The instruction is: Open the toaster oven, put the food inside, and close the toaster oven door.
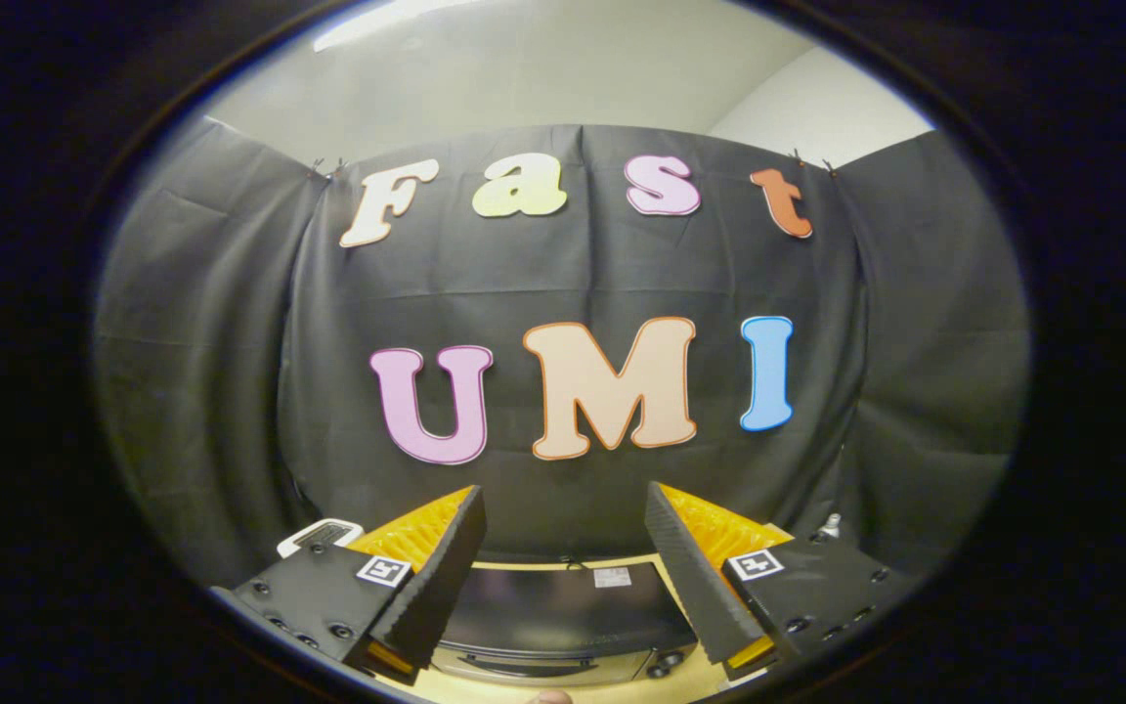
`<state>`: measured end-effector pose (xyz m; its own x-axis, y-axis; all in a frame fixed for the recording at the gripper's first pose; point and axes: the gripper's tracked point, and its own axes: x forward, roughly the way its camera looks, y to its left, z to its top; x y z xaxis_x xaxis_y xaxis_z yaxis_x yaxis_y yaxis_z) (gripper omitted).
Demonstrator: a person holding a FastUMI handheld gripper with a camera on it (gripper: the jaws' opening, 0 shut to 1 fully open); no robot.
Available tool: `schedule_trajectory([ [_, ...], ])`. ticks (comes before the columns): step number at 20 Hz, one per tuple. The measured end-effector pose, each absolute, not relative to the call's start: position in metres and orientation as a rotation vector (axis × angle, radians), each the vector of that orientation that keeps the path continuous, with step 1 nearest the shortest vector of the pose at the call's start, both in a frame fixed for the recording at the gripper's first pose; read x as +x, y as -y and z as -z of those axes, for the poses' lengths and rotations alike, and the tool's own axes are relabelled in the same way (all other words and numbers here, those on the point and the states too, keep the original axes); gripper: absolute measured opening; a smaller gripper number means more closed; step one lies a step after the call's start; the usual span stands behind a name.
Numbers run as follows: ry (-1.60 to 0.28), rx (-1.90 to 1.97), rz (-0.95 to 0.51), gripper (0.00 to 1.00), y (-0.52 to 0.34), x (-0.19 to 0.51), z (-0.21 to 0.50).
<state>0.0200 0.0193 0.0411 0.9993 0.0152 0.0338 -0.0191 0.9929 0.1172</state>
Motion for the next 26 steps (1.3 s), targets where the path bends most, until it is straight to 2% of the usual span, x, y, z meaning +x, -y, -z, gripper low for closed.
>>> schedule_trajectory([
  [11,0.035,0.138,-0.025,1.00,-0.030,0.022,-0.037],
  [19,-0.126,0.149,-0.041,1.00,-0.063,0.031,0.065],
  [26,-0.259,0.174,0.011,1.00,-0.068,0.028,0.150],
])
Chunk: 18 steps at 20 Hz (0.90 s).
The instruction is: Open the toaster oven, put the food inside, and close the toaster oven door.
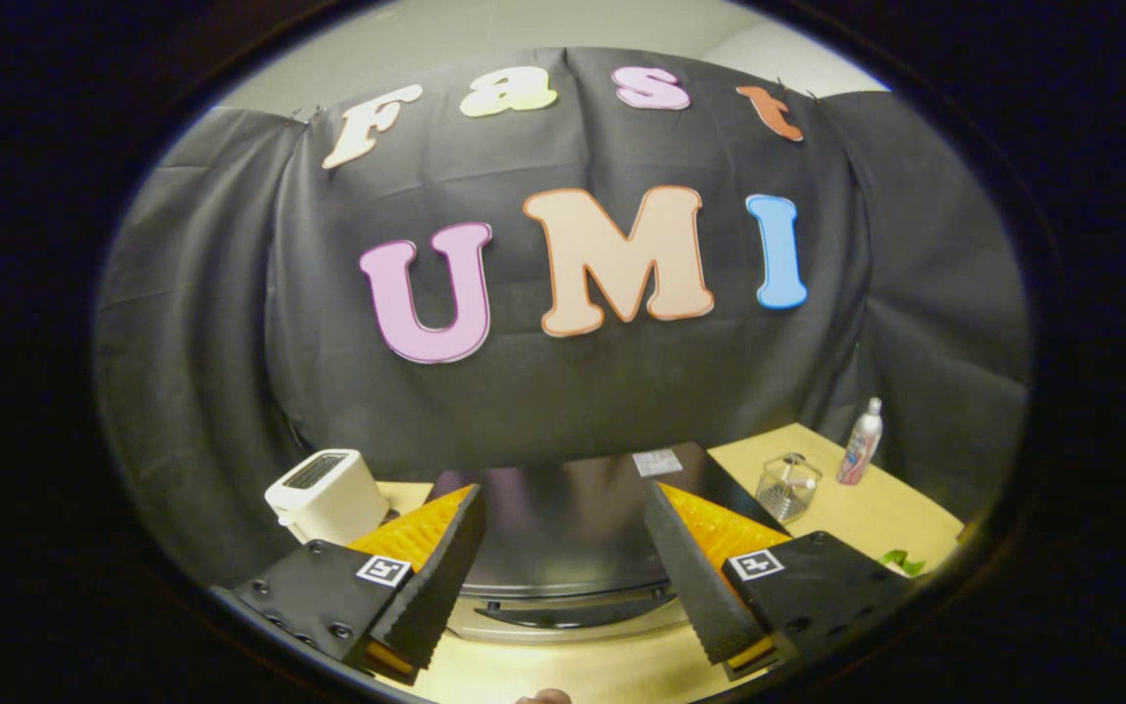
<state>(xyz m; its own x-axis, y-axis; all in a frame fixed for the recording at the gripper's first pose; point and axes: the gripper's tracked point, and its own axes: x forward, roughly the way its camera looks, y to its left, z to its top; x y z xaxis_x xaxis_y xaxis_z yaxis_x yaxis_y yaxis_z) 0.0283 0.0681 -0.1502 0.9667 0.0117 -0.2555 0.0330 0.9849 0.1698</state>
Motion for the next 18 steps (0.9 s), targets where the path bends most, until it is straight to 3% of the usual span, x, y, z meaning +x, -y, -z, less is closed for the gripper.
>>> schedule_trajectory([
  [9,-0.362,0.021,0.015,1.00,-0.071,0.031,0.219],
  [18,-0.327,0.121,0.006,1.00,-0.067,0.022,0.227],
])
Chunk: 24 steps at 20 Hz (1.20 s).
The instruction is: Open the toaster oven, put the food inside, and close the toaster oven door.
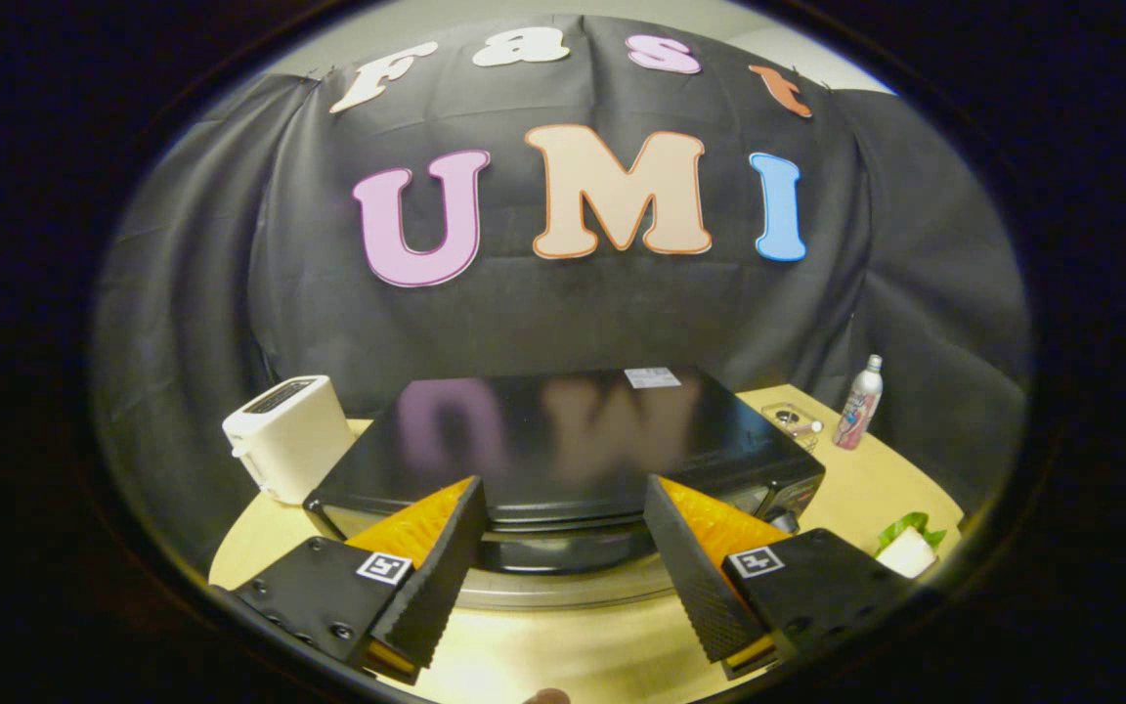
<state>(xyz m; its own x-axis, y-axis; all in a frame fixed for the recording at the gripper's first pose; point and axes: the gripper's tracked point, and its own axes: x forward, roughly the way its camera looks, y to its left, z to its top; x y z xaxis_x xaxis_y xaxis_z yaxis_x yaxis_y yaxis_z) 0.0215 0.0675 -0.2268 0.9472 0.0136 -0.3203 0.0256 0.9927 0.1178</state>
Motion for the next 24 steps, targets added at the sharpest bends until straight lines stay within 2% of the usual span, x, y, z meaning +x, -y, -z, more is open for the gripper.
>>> schedule_trajectory([
  [12,-0.342,0.128,0.005,1.00,-0.060,-0.019,0.234],
  [24,-0.461,0.138,0.047,1.00,-0.054,-0.091,0.271],
])
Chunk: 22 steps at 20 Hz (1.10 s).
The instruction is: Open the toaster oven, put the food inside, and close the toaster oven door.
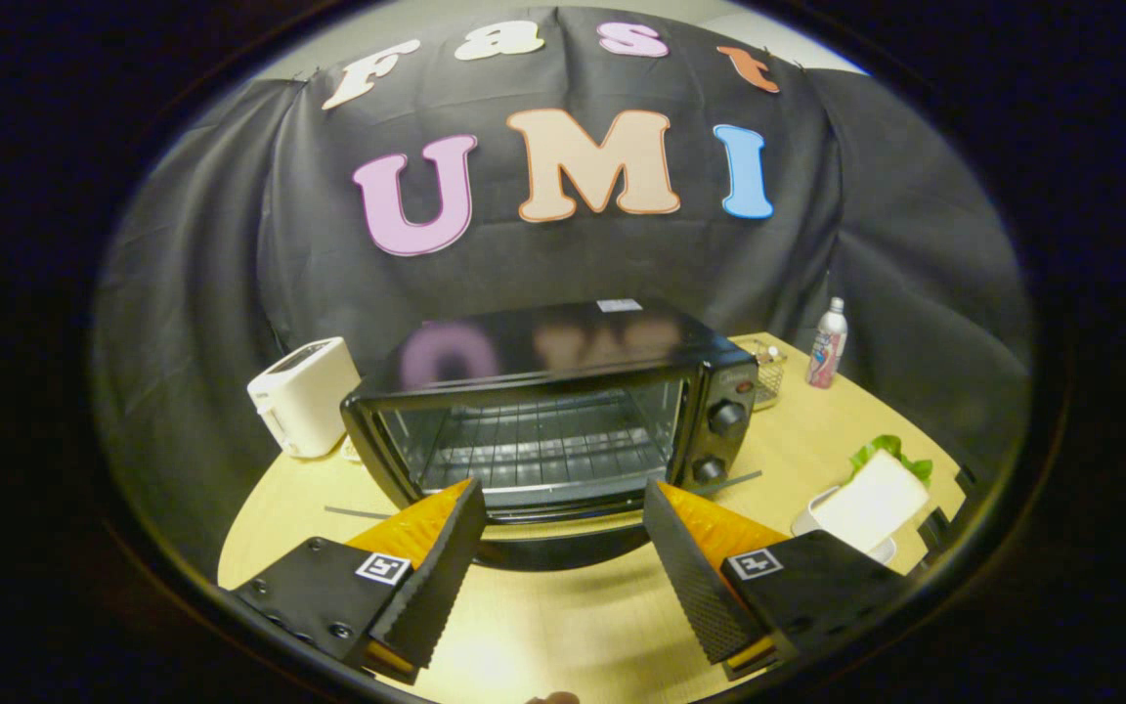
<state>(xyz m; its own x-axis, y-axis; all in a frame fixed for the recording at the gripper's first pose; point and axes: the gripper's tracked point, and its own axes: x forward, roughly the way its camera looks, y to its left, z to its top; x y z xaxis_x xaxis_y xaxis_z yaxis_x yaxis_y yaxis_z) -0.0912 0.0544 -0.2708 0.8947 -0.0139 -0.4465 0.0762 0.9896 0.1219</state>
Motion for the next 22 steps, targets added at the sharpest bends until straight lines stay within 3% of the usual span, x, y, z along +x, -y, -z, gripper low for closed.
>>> schedule_trajectory([
  [8,-0.637,0.007,0.045,1.00,-0.058,-0.125,0.330],
  [22,-0.749,-0.029,0.015,1.00,-0.060,-0.119,0.384],
])
